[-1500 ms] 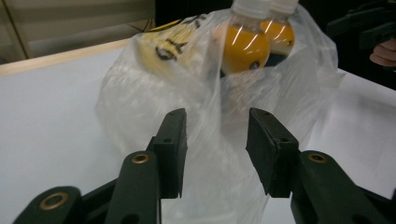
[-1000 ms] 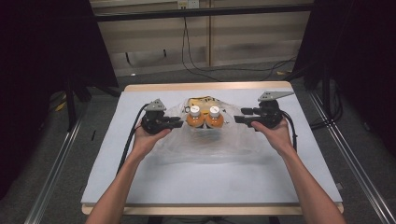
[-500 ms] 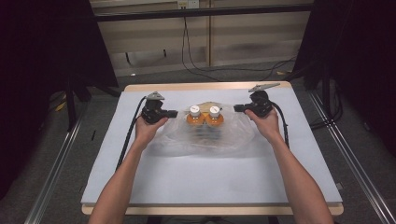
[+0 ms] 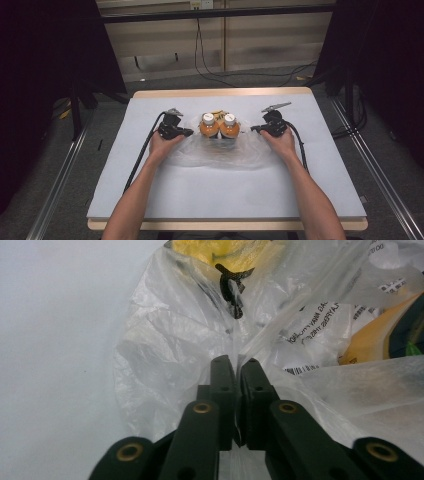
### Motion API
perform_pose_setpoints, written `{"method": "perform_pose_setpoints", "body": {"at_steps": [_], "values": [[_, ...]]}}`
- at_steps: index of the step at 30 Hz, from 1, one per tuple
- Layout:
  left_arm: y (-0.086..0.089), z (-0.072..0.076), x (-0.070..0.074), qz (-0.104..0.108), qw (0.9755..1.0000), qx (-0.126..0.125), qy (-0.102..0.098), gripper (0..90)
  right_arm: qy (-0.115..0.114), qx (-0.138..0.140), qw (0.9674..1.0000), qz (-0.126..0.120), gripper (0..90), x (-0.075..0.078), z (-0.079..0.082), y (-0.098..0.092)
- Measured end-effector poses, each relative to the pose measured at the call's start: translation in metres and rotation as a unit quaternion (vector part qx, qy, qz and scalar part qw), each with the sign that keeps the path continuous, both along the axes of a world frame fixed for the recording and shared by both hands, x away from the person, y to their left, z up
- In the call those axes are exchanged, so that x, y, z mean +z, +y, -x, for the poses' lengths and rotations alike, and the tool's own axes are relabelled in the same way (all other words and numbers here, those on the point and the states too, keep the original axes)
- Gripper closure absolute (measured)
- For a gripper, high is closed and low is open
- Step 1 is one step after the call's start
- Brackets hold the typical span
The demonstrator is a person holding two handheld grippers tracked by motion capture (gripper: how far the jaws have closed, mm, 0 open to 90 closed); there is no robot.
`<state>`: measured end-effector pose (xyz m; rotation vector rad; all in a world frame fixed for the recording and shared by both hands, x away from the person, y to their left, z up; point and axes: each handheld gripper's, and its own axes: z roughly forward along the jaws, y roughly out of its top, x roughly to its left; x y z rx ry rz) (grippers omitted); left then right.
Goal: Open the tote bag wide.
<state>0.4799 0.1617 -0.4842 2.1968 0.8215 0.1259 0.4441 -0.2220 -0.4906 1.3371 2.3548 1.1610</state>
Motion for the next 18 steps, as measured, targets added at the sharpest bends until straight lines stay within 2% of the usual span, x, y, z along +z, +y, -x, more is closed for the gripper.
{"method": "perform_pose_setpoints", "body": {"at_steps": [1,3,5,7,8,11,13,14,15,18], "values": [[0.0,0.001,0.003,-0.004,1.0,-0.003,0.0,80.6,0.001,0.003,1.0,0.0,90.0,0.001,0.0,0.0],[0.001,0.004,0.008,0.005,1.0,-0.003,-0.006,75.4,0.001,0.004,1.0,0.002,84.4,0.003,0.002,-0.002],[0.001,0.008,0.018,0.012,0.9997,-0.01,-0.018,68.5,-0.006,0.005,0.9999,-0.014,76.6,0.008,0.004,-0.005],[0.0,0.011,0.029,0.019,0.9992,-0.013,-0.032,64.0,-0.016,0.01,0.9996,-0.019,72.2,0.017,0.007,-0.006],[0.0,0.014,0.036,0.031,0.9985,-0.02,-0.041,63.5,-0.023,0.011,0.9995,-0.018,69.2,0.021,0.009,-0.005],[-0.003,0.022,0.053,0.038,0.9972,-0.028,-0.059,59.6,-0.042,0.022,0.9985,-0.028,65.8,0.036,0.015,-0.005],[-0.006,0.029,0.062,0.044,0.9963,-0.037,-0.064,57.2,-0.053,0.027,0.9977,-0.032,60.8,0.045,0.02,-0.004],[-0.008,0.034,0.065,0.056,0.9953,-0.045,-0.065,54.8,-0.059,0.029,0.9973,-0.033,59.6,0.049,0.023,-0.003],[-0.01,0.036,0.067,0.055,0.9949,-0.052,-0.067,56.0,-0.066,0.035,0.9965,-0.037,58.9,0.055,0.027,-0.002],[-0.014,0.043,0.071,0.031,0.9943,-0.055,-0.085,60.5,-0.085,0.043,0.9948,-0.036,57.9,0.067,0.034,0.0]]}}
